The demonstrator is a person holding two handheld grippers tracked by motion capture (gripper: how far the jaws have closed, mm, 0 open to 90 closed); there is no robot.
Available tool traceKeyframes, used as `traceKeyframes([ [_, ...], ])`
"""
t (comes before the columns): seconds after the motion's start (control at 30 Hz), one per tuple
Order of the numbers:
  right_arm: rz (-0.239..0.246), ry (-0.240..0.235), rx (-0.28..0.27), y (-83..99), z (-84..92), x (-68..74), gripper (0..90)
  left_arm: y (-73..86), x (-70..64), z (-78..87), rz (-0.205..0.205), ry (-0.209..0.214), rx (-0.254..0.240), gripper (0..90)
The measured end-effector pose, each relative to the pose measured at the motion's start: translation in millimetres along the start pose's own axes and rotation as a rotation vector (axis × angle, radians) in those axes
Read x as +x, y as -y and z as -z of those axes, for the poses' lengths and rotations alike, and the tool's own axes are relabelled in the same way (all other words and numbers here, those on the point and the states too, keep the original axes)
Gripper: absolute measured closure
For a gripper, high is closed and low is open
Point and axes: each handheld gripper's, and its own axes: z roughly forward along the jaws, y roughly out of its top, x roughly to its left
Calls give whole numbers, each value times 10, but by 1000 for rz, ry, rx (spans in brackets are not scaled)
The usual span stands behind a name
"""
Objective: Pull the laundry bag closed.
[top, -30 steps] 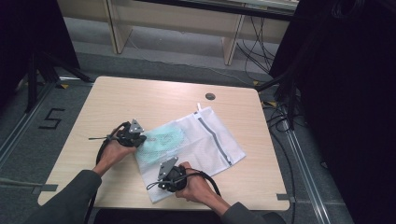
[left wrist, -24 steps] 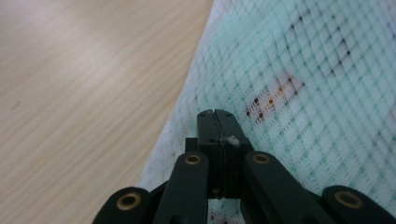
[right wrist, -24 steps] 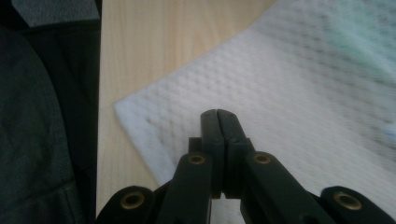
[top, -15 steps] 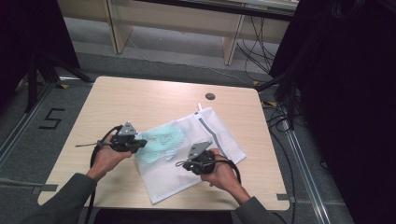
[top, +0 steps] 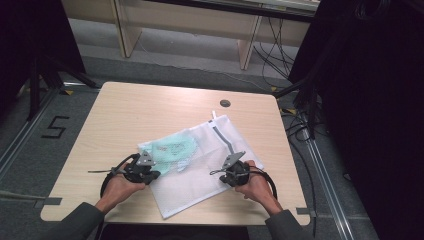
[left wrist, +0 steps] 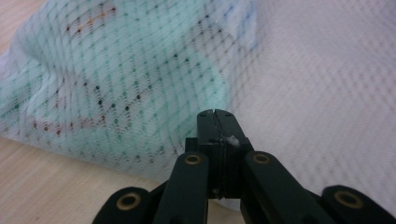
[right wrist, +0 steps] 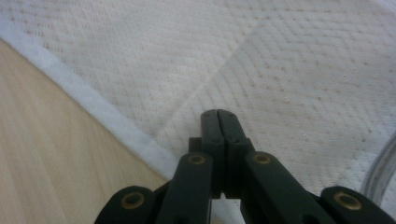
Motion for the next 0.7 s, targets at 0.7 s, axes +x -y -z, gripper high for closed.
traceKeyframes([
  [0.7,160,-76,-19,-296,-154,492,900,37,398,43,12,-113,15,896],
])
